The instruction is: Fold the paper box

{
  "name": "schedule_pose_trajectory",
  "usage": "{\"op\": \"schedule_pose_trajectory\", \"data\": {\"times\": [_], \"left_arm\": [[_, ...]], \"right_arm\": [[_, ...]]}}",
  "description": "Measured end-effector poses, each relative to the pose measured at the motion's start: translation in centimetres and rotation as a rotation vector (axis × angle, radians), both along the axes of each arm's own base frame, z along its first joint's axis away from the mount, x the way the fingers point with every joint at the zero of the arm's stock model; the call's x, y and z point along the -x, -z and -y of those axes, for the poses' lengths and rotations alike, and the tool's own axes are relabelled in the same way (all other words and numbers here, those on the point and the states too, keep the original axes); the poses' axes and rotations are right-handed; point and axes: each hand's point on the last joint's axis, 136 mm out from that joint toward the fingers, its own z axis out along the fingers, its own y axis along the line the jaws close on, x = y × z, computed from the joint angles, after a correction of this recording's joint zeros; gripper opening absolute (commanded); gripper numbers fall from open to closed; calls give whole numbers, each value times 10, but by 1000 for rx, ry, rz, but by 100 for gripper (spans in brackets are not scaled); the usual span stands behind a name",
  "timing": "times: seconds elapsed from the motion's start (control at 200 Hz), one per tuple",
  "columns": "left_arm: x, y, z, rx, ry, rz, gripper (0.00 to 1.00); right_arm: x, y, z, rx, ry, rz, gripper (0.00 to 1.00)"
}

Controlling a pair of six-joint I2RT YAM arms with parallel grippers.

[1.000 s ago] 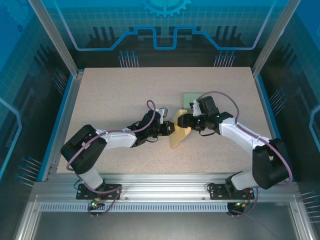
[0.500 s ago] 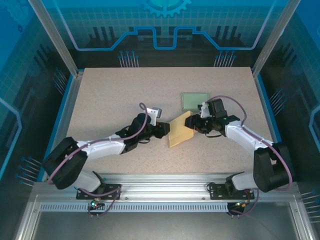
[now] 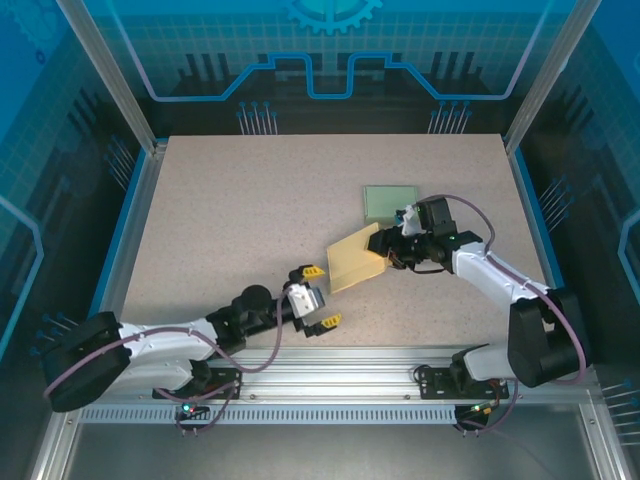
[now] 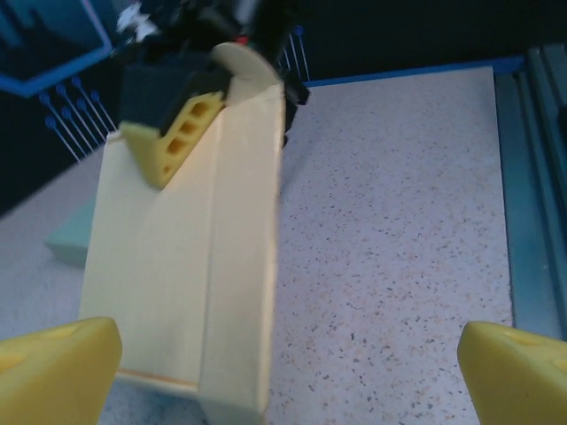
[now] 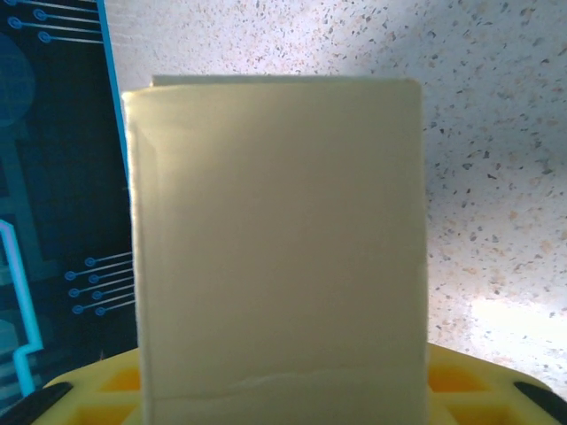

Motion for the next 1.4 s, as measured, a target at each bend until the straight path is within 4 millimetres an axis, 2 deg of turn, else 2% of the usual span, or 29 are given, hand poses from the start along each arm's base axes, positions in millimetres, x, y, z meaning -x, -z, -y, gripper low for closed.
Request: {"op": "schedule_pose_trajectory", "data": {"times": [0.105,0.255,0.455,0.655,0.835,0.971,1.076,1.241,1.401], "left_arm": [[-6,8,5,-86,-41,80,99],[-27,19,13,-205,-134,156,99],[-50,25,28,-297,-240,249,99],[-71,28,35,-355,-352,342,96],[-89,28,34,-386,-459,413,87],[-98,27,33,-403,-527,458,72],[-101,25,33,-414,-557,488,65],[-101,22,31,-431,-567,512,46],[-102,21,29,-445,-575,524,40]], "right_arm": [[3,-1,1,-10,17,-9,37],[6,-7,2,-20,33,-6,38],[7,-11,2,-31,45,-7,38],[8,-11,0,-35,46,-16,38],[6,-12,0,-32,53,-9,39],[0,-13,1,-26,70,15,40],[-3,-16,1,-34,74,27,41],[-6,-21,-2,-54,71,47,46],[-4,-21,-2,-54,68,41,54]]}}
